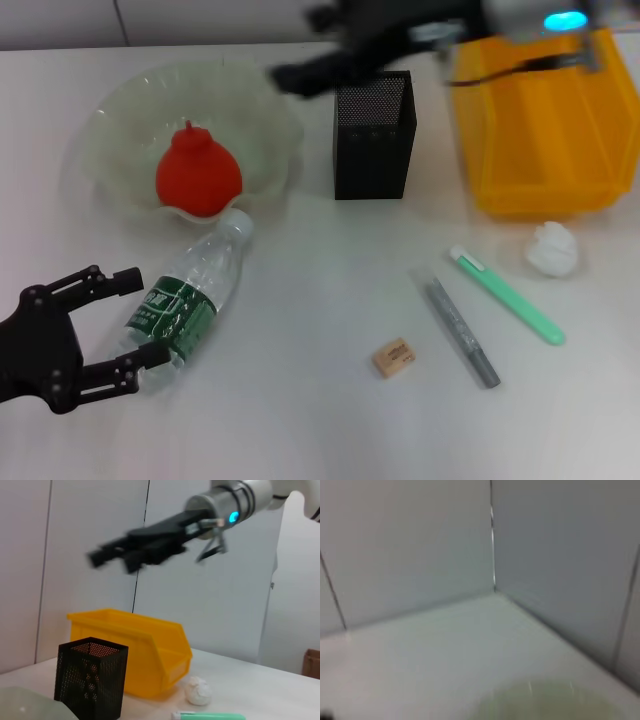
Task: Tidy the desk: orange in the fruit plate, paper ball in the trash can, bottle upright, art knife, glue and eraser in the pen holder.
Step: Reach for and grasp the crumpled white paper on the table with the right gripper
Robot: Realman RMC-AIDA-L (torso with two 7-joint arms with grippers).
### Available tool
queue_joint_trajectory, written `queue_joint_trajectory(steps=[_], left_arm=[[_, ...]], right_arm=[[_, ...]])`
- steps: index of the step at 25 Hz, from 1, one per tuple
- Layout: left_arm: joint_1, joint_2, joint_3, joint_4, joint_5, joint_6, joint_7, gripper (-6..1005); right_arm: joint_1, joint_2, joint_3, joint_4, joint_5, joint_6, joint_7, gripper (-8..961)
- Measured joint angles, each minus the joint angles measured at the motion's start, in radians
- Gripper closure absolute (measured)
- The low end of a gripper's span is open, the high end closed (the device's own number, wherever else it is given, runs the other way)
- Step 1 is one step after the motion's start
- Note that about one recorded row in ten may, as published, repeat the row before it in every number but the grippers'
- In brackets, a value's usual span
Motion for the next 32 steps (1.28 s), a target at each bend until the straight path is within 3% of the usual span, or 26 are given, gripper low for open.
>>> queue_joint_trajectory(steps=[1, 2, 5, 7, 13, 19, 32], left_arm=[[-0.002, 0.000, 0.000, 0.000, 0.000, 0.001, 0.000, 168], [-0.003, 0.000, 0.000, 0.000, 0.000, 0.001, 0.000, 168], [-0.006, 0.001, 0.000, 0.000, -0.002, 0.001, 0.000, 168], [-0.009, 0.001, 0.000, 0.000, -0.003, 0.001, 0.000, 168], [-0.019, -0.003, 0.000, 0.000, 0.001, 0.000, -0.003, 169], [-0.025, -0.005, 0.000, -0.001, 0.002, -0.005, -0.007, 168], [-0.031, -0.007, 0.006, -0.003, 0.002, -0.006, -0.010, 169]], right_arm=[[-0.006, 0.001, 0.058, -0.083, -0.104, -0.144, 0.060, 148], [-0.006, 0.001, 0.058, -0.083, -0.104, -0.144, 0.060, 135], [-0.010, 0.003, 0.093, -0.196, -0.275, -0.328, 0.154, 114], [-0.035, 0.009, 0.070, -0.256, -0.484, -0.447, 0.217, 120], [-0.059, 0.012, 0.003, -0.202, -0.624, -0.455, 0.245, 139], [-0.097, 0.014, -0.024, -0.112, -0.705, -0.374, 0.264, 157], [-0.096, 0.011, -0.050, 0.104, -0.719, -0.204, 0.274, 197]])
